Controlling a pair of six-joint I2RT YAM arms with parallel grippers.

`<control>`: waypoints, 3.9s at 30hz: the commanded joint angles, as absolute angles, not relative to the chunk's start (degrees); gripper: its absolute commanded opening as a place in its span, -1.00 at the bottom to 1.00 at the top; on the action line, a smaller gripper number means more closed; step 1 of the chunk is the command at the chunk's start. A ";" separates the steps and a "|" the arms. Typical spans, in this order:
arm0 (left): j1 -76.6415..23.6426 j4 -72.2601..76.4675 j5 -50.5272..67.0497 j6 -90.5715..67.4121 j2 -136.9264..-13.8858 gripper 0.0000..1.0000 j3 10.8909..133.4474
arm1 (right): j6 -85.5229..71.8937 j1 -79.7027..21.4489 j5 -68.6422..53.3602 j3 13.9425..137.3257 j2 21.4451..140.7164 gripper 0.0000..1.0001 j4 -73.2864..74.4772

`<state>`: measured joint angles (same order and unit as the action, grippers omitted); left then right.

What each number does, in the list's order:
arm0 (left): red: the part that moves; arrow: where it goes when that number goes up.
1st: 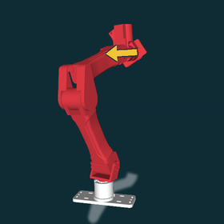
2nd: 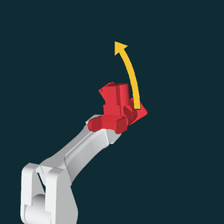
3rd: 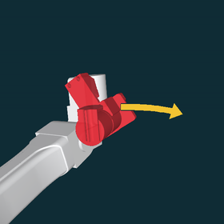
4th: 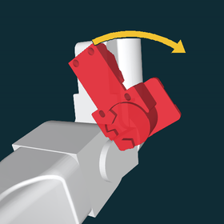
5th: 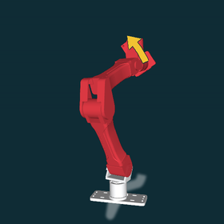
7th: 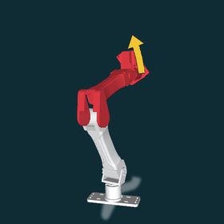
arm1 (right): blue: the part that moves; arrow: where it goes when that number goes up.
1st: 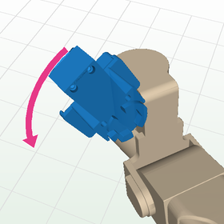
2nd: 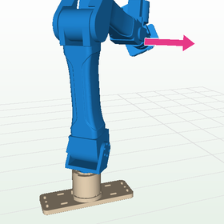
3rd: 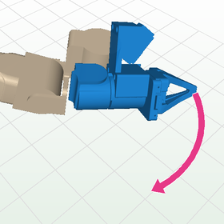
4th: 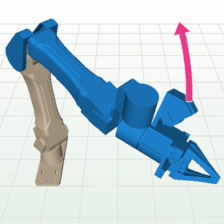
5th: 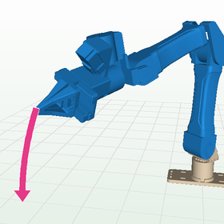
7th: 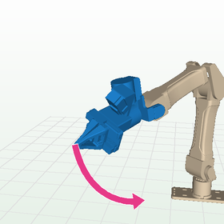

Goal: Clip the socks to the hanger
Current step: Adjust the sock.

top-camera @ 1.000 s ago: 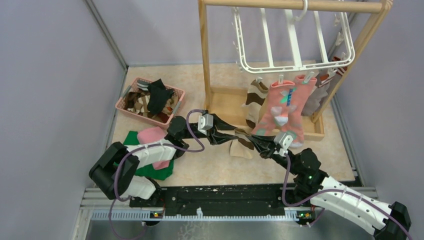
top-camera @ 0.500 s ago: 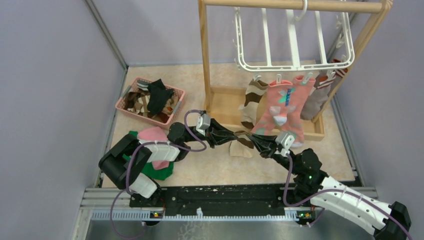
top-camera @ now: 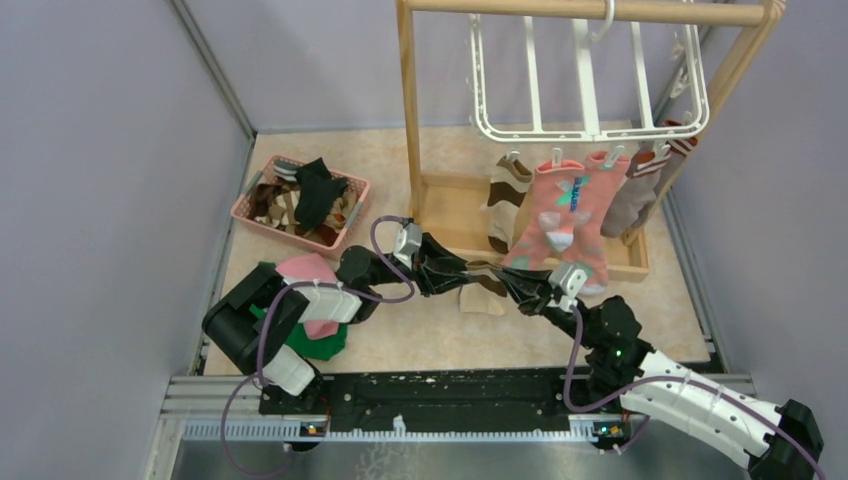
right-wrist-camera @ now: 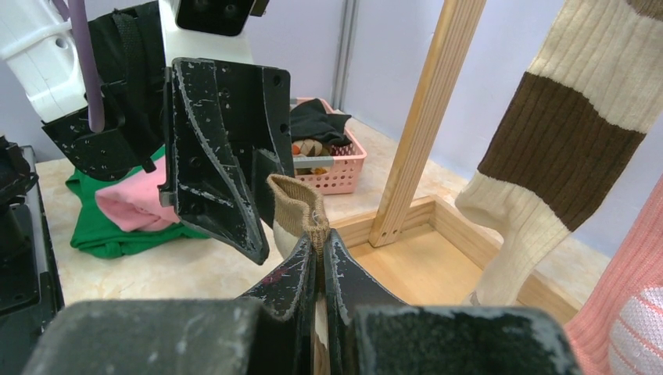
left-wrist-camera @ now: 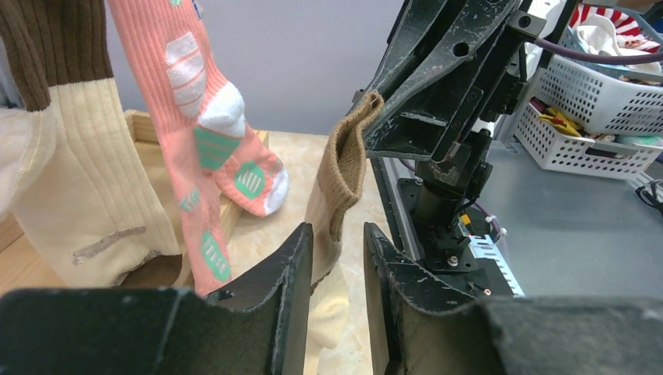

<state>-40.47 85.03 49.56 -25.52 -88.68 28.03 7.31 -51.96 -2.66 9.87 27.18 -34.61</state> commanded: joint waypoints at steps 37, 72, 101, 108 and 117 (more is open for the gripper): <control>-41.57 102.15 46.36 -27.74 -85.89 -1.00 25.06 | 4.29 -52.03 5.76 12.48 31.35 -0.37 -38.10; -42.78 42.25 42.15 17.57 -51.88 -1.00 22.10 | 3.34 -52.20 -5.56 22.85 51.47 -0.63 -44.56; -43.24 36.28 60.02 30.64 -65.47 -1.00 32.72 | 15.21 -58.97 -19.04 27.63 63.34 -0.65 -41.61; -43.24 35.24 61.39 28.04 -64.95 -1.00 31.68 | 18.66 -59.15 -5.17 26.98 57.31 -0.41 -37.75; -43.31 31.78 50.55 22.30 -50.56 -1.00 22.42 | 23.21 -58.14 6.03 19.10 46.93 0.33 -52.96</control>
